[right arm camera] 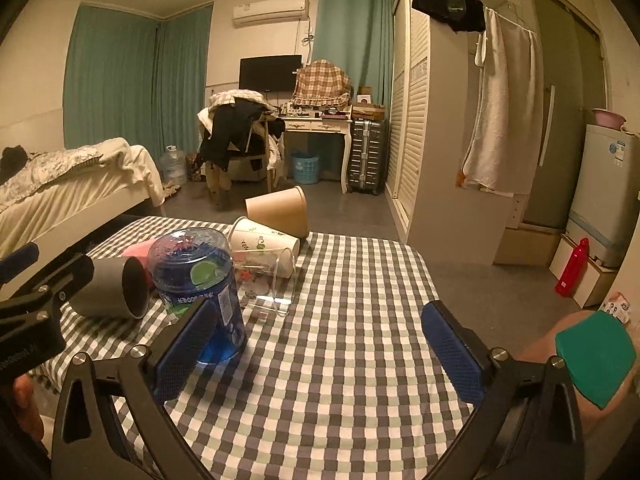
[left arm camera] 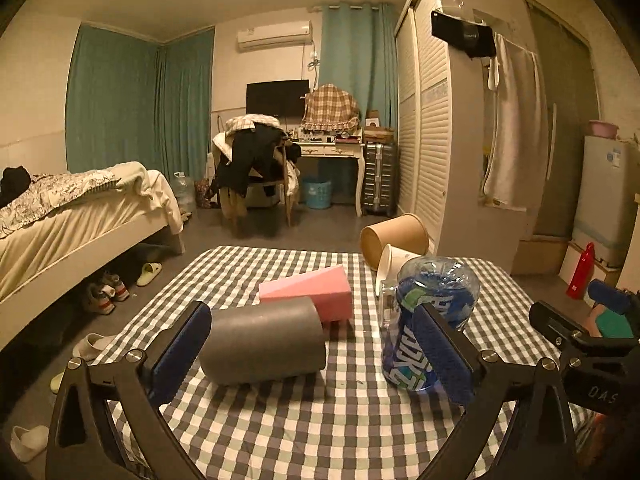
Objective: Flip cup upside down
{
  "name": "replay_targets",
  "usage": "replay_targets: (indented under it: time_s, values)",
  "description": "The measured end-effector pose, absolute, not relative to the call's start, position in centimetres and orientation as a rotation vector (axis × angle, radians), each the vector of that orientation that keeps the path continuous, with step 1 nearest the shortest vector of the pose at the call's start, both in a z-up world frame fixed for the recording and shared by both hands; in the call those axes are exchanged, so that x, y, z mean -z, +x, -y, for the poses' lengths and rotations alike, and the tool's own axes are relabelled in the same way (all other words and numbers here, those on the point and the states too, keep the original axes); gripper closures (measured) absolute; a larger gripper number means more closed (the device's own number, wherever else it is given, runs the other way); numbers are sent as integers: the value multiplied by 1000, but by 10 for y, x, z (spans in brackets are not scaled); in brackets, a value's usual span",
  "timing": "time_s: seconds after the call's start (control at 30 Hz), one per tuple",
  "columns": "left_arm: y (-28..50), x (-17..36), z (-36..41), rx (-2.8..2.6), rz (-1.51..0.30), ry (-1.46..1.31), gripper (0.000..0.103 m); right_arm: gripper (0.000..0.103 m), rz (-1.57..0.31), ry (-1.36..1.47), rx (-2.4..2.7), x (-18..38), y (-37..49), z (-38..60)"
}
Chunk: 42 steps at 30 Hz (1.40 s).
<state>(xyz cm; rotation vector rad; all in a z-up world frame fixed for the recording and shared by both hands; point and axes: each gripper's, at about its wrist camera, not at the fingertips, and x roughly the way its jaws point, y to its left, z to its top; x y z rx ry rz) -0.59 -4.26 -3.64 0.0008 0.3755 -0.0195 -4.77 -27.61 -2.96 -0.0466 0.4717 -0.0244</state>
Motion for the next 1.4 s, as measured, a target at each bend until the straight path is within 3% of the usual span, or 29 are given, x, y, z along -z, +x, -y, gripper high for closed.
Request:
replay_targets:
  time_s: [1.4]
  values:
    - [-6, 37, 33, -17, -392, -15, 0, 0, -483, -75, 40, 32, -46, 278]
